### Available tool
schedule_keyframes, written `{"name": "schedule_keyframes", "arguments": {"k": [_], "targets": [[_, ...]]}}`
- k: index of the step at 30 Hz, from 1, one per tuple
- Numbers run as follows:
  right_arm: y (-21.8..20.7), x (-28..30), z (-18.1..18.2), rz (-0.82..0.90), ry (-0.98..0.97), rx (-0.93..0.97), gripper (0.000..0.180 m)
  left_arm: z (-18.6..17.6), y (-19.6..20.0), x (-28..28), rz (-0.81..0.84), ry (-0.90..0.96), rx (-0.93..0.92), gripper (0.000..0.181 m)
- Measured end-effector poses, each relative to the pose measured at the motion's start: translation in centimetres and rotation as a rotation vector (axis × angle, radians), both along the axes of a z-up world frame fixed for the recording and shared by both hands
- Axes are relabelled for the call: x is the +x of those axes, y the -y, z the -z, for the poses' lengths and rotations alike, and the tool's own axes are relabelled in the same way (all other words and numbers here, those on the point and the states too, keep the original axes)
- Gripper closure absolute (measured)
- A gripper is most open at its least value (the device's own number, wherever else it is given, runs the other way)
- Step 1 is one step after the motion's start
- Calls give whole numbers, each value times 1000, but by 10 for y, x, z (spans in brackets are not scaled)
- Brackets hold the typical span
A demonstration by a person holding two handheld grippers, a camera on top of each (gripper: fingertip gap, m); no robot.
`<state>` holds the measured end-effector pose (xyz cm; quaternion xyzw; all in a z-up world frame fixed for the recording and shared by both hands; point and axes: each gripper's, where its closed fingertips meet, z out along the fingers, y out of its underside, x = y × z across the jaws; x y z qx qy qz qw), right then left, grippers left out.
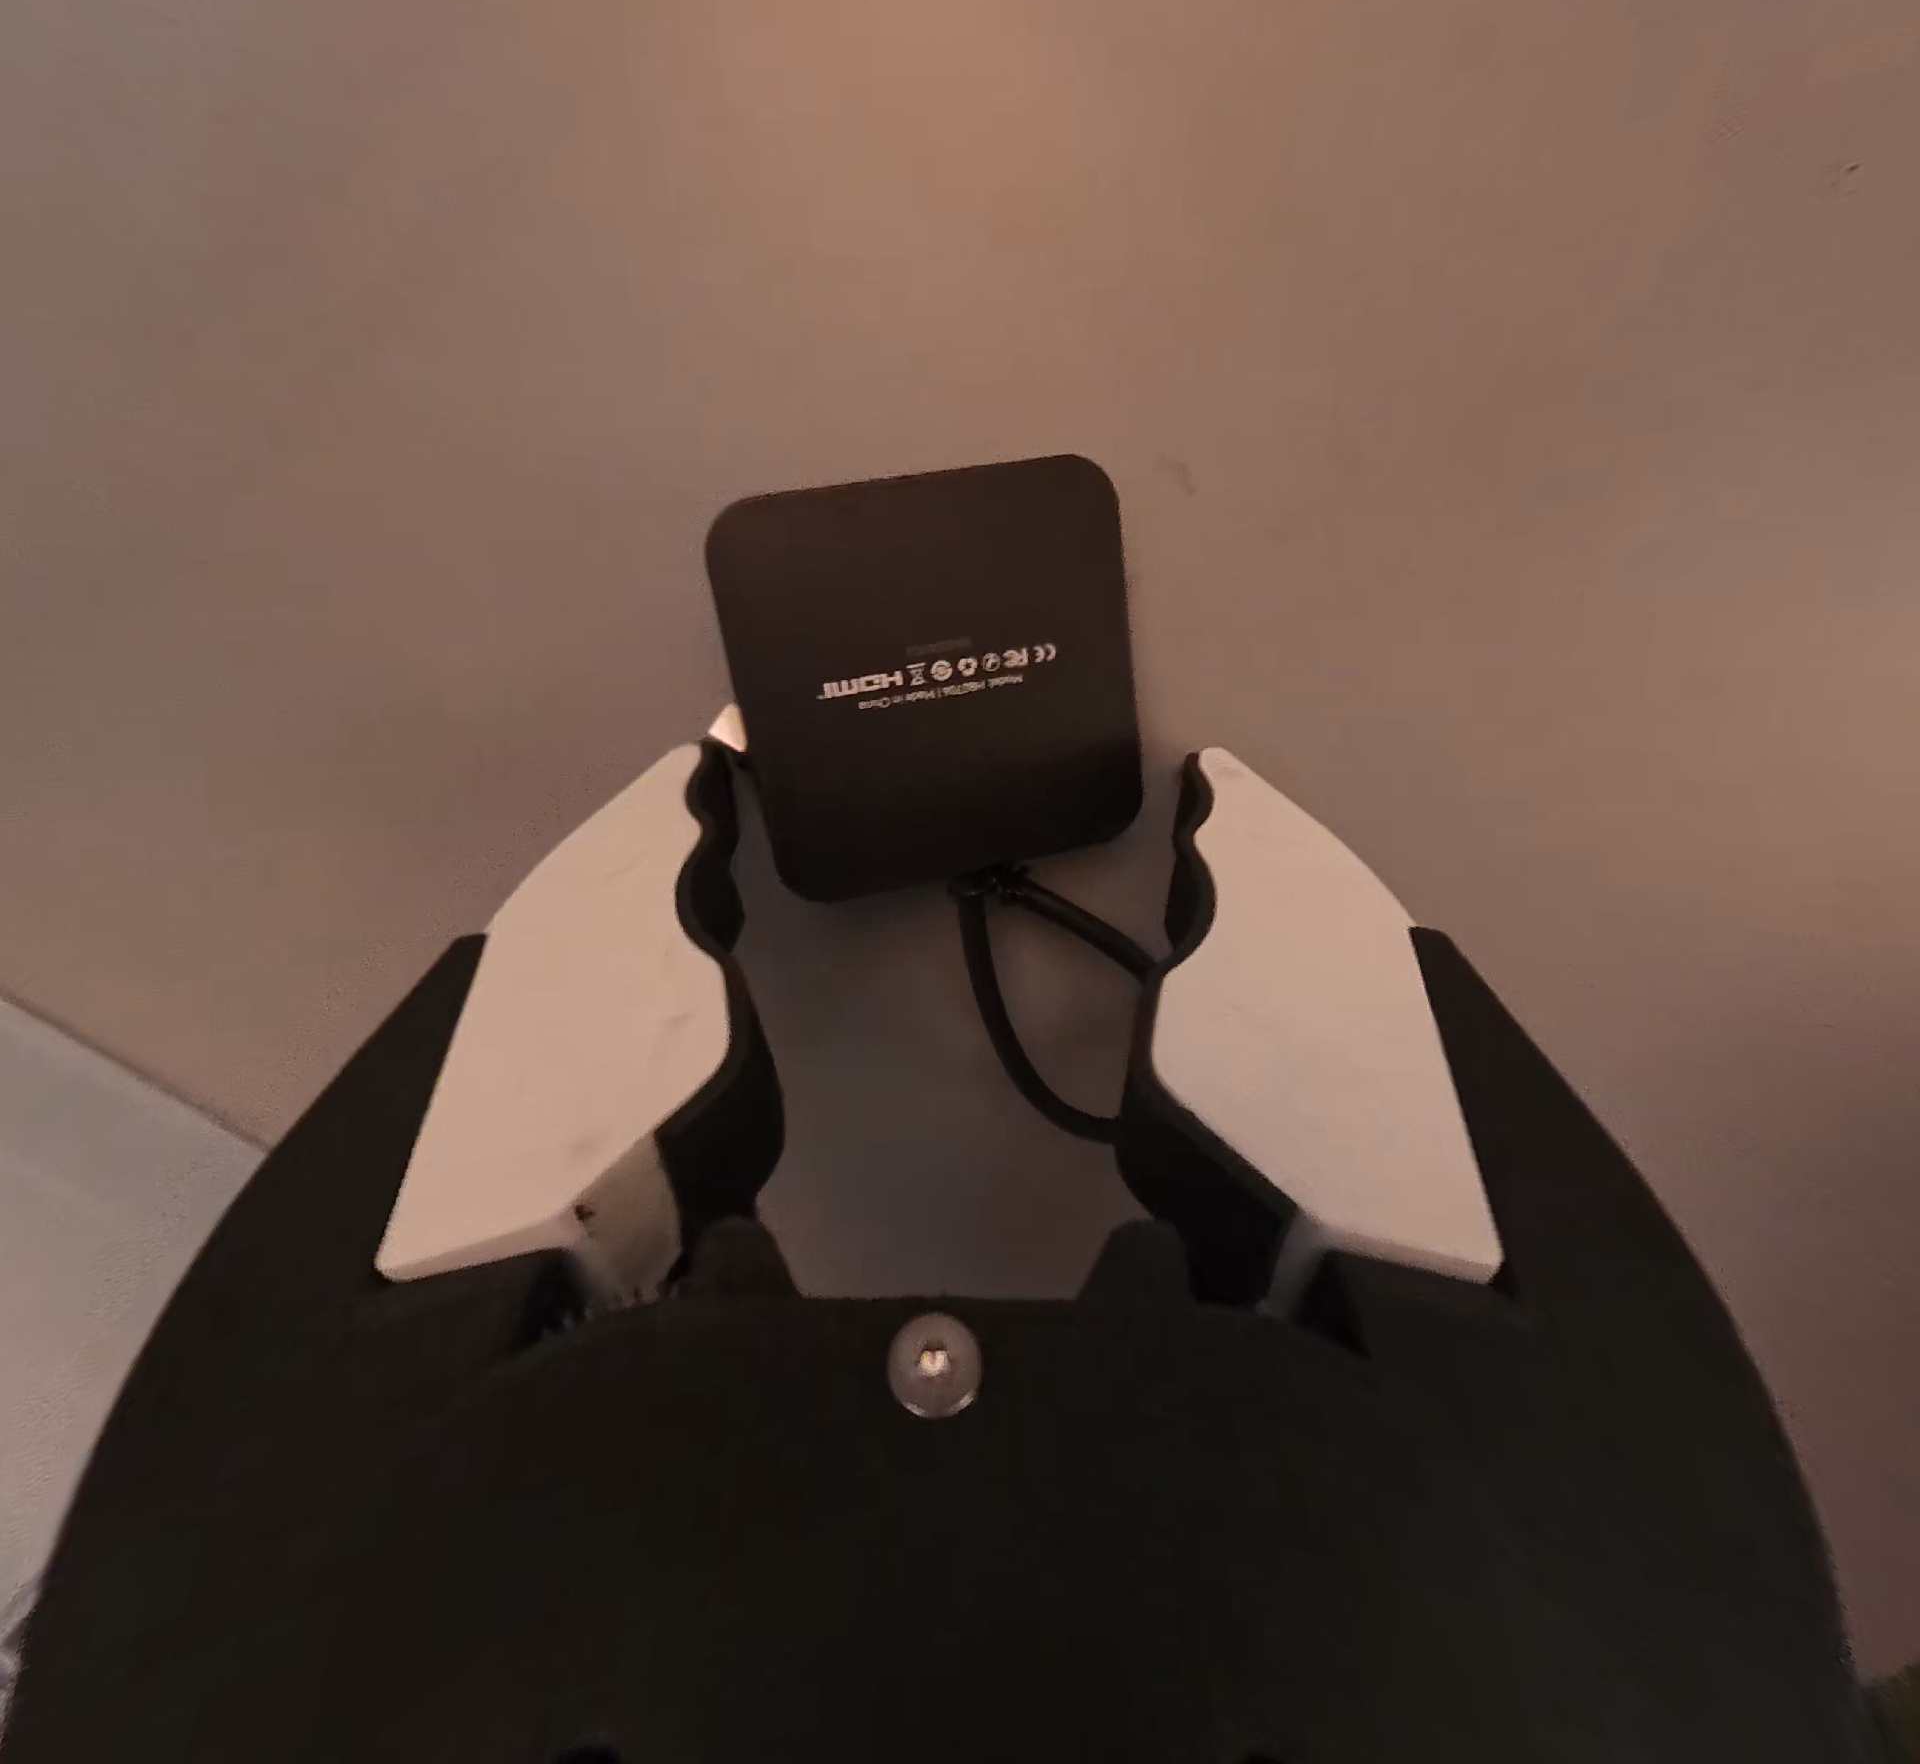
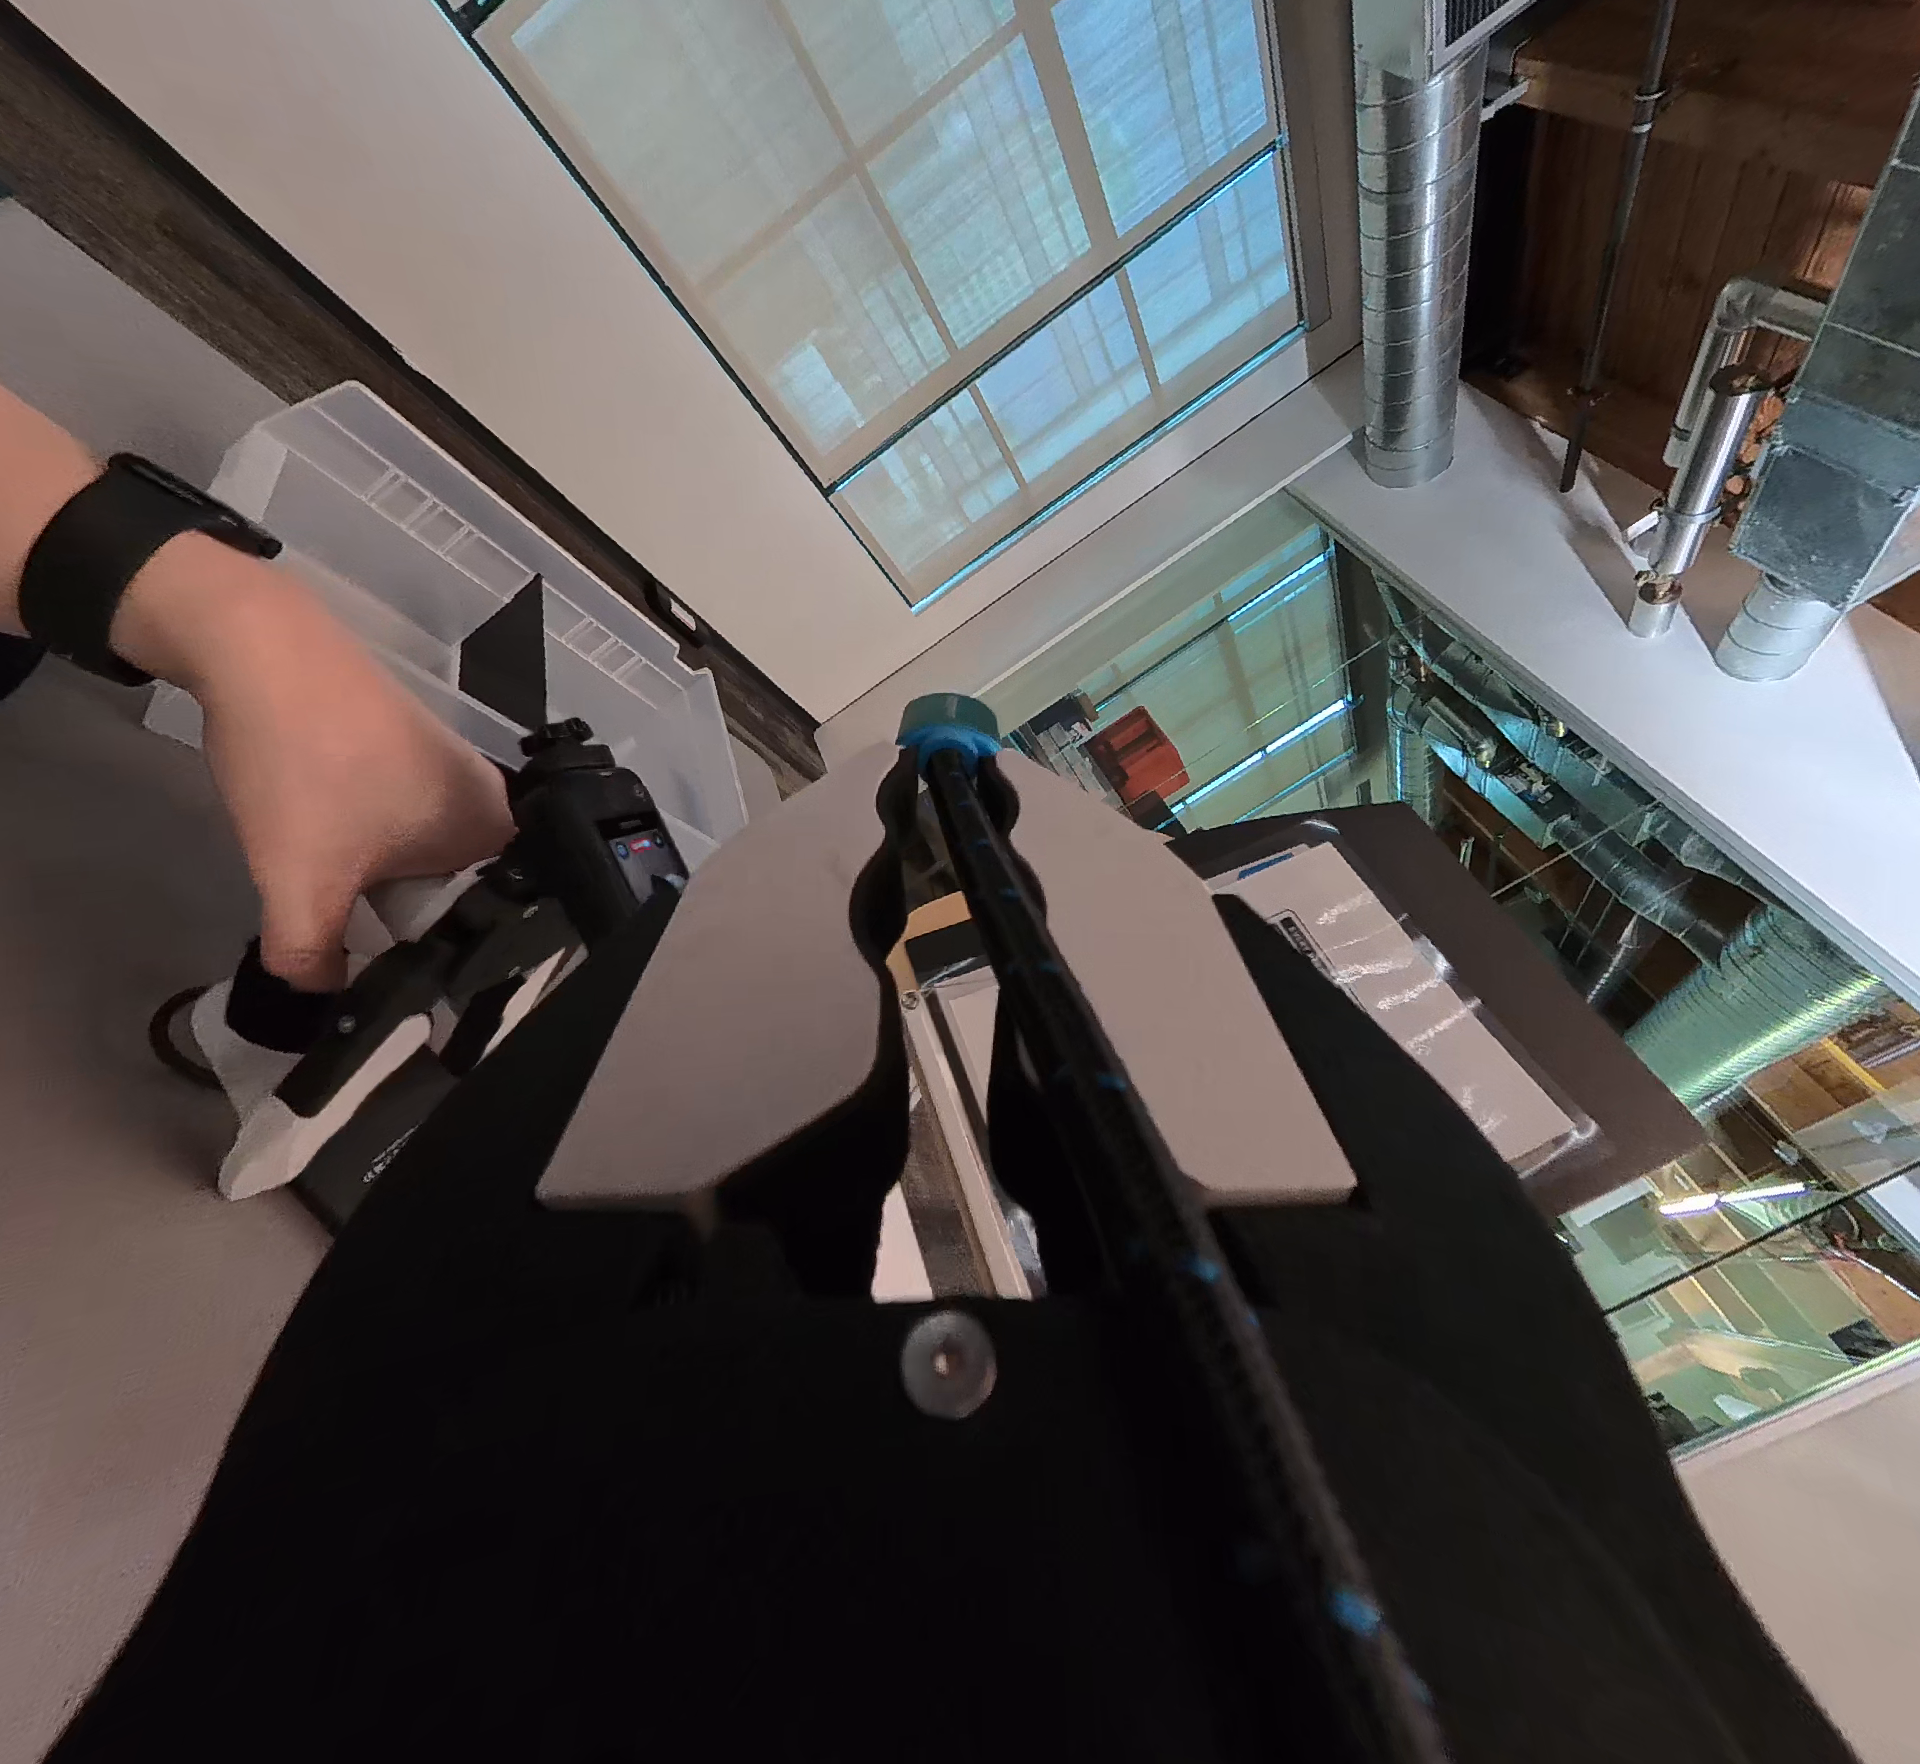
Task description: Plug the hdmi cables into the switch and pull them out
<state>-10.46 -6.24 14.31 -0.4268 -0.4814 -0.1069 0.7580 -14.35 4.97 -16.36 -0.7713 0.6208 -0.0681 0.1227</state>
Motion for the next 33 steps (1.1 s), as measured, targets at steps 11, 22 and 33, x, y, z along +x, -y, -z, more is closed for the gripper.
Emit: {"name": "schedule_keyframes", "arguments": {"k": [11, 22, 33], "targets": [[1, 1, -1, 2, -3, 9, 169, -3, -15, -1, -45, -3, 43, 112], [-2, 7, -2, 51, 16, 23, 169, -64, 8, 41, -135, 534, -407, 112], [-27, 4, 24, 143, 91, -65, 169, -189, 29, 41, 49, 1041, -540, 112]]}}
